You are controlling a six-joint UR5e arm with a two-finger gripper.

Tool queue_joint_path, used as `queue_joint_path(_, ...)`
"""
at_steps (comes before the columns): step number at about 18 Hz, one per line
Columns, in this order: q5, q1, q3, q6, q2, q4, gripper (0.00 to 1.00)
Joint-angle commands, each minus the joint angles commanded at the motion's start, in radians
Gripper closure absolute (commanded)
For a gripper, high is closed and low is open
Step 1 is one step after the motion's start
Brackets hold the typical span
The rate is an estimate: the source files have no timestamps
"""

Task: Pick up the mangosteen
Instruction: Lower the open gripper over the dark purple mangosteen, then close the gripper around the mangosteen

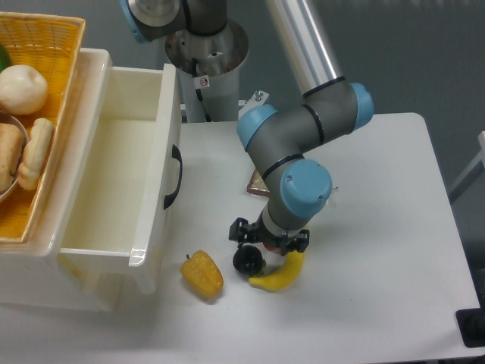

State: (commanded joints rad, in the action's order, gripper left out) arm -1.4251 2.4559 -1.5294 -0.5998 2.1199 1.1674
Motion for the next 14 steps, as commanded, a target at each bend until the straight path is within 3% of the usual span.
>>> queue_joint_path(2,0.000,-0.008,-0.002,0.005,0.017,-0.029,0.00)
queue_joint_path(10,-0.002,-0.015,-0.008,0.005,0.032,-0.032,0.01)
queue_joint_path(14,-0.002,-0.015,-0.009,0.003,0.032,-0.032,0.27)
